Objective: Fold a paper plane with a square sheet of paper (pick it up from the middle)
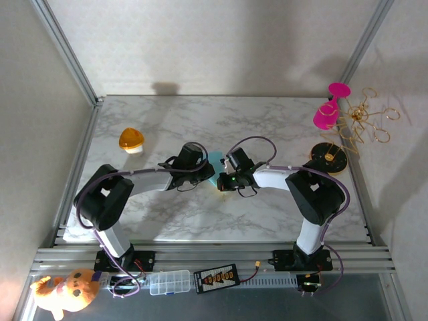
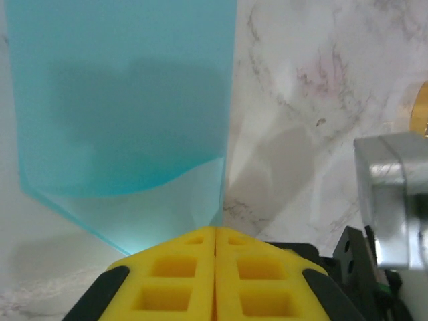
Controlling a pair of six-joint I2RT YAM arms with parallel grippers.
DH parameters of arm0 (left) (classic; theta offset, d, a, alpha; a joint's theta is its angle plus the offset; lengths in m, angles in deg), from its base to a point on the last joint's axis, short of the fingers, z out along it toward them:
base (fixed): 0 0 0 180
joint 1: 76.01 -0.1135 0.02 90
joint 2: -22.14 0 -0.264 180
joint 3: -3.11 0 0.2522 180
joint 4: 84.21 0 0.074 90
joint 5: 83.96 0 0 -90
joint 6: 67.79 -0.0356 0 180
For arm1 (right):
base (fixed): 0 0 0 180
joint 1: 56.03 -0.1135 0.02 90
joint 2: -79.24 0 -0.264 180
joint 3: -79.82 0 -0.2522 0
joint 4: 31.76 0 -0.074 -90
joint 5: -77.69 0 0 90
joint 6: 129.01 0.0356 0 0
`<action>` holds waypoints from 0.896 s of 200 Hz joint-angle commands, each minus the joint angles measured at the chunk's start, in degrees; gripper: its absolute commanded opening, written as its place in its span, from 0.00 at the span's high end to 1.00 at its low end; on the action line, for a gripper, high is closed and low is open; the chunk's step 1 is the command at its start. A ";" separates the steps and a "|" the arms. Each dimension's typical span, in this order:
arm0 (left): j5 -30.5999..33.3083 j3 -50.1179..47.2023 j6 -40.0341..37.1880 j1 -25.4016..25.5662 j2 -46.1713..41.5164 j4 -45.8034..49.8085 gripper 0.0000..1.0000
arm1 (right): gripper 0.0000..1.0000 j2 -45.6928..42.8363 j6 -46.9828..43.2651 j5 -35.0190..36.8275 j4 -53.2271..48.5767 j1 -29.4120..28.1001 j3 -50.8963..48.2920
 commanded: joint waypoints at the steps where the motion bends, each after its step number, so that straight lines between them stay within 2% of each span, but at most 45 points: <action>1: -0.78 0.17 0.02 0.73 1.89 -0.92 0.95 | 0.96 2.56 0.91 2.39 -4.10 0.53 -0.79; 91: -5.03 0.78 1.28 1.17 6.42 -2.56 0.96 | 0.96 2.99 0.99 1.28 -4.14 0.53 -1.13; 179: 1.58 0.39 -0.99 -0.58 7.11 3.90 0.96 | 0.96 3.60 0.31 3.58 -6.75 0.53 -2.26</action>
